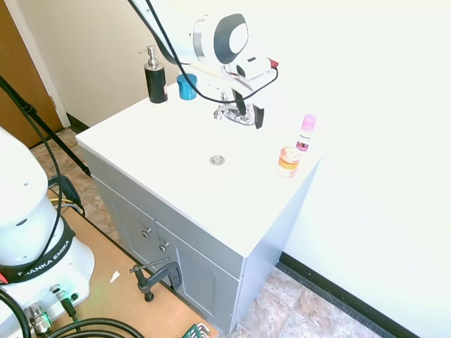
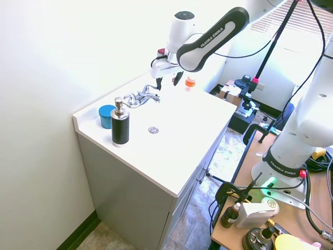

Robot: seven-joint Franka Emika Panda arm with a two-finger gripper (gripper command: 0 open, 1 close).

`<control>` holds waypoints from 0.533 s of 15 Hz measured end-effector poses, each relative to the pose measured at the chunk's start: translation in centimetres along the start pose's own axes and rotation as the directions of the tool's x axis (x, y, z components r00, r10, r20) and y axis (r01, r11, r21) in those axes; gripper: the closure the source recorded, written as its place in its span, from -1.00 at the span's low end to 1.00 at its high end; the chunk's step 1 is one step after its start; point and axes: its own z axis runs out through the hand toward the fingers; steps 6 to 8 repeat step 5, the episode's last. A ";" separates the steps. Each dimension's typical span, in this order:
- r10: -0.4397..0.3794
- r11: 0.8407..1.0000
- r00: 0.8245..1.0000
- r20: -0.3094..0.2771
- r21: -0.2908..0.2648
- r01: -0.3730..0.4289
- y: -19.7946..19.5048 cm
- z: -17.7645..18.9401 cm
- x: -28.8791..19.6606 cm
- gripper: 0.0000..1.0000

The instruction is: Turn on the cold water

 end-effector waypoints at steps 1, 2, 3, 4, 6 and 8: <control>-0.019 1.000 1.000 0.016 0.009 0.019 0.4 -0.7 -0.8 -1.00; -0.040 0.999 0.998 0.039 0.024 0.039 0.7 -1.5 -1.7 -1.00; -0.066 0.997 0.995 0.073 0.040 0.063 1.0 -2.4 -2.8 -1.00; -0.091 0.995 0.990 0.107 0.053 0.086 1.3 -3.4 -3.7 -1.00; -0.116 0.992 0.984 0.139 0.061 0.108 1.5 -4.5 -4.5 -1.00; -0.116 0.992 0.984 0.139 0.061 0.108 1.5 -4.5 -4.5 -1.00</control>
